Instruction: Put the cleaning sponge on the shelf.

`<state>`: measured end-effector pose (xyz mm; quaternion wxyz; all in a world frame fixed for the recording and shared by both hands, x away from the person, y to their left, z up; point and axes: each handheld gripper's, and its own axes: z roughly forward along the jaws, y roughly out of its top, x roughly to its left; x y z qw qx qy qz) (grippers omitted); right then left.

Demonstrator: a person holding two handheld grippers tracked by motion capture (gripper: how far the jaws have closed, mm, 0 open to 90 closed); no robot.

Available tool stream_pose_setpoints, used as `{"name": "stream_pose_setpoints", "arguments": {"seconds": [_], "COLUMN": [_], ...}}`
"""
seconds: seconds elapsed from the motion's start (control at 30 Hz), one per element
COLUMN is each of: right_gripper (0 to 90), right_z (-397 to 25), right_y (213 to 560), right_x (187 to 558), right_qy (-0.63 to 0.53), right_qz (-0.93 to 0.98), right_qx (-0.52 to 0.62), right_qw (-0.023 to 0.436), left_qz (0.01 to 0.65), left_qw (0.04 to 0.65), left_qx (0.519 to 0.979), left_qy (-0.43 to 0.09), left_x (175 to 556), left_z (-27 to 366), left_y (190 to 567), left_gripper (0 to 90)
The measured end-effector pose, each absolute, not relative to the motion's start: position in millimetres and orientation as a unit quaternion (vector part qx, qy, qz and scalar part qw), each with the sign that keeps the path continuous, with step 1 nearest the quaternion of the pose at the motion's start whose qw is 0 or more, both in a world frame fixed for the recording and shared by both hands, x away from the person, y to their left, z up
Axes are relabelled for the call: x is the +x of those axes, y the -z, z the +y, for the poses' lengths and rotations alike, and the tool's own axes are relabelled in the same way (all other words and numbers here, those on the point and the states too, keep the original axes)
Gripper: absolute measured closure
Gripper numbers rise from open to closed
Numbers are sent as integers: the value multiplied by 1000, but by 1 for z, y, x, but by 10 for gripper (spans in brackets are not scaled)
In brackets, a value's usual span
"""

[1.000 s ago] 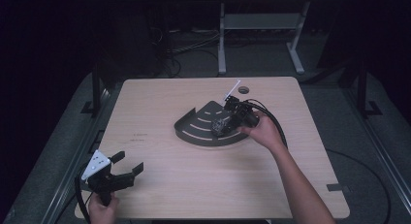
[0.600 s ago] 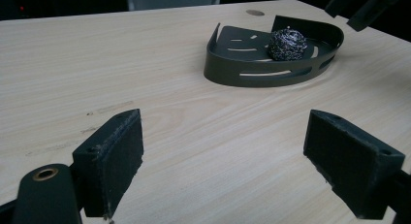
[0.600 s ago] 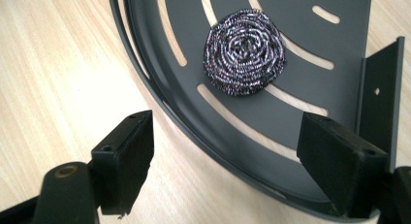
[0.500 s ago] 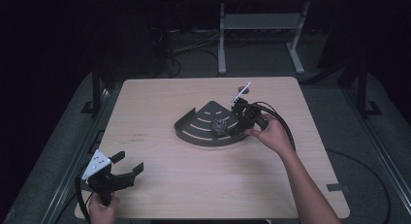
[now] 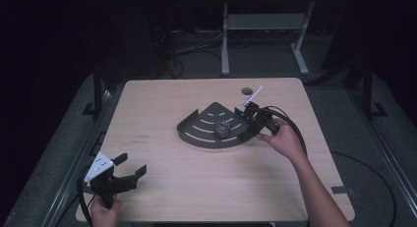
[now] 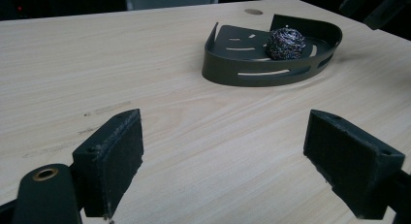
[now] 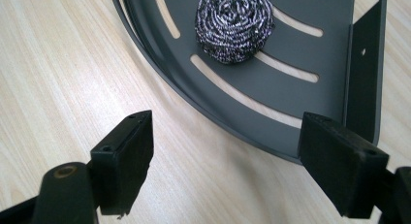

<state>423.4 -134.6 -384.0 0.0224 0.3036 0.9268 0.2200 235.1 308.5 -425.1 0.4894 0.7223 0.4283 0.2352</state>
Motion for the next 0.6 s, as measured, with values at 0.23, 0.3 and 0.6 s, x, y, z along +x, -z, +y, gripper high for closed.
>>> {"name": "stream_pose_setpoints", "arguments": {"seconds": [0.23,0.3,0.6], "right_gripper": [202,202,202], "right_z": [-142,-144,-150], "right_y": [386,387,387], "right_x": [419,417,411], "right_qy": [-222,-222,-227], "right_qz": [925,925,924], "right_qx": [308,308,307], "right_qw": [24,24,26], "left_qz": [428,428,429], "left_qw": [489,489,488], "left_qx": [723,722,723], "left_qy": [-235,-236,-235], "left_x": [235,235,235], "left_z": [309,309,308], "left_y": [425,425,426], "left_gripper": [137,137,137]}}
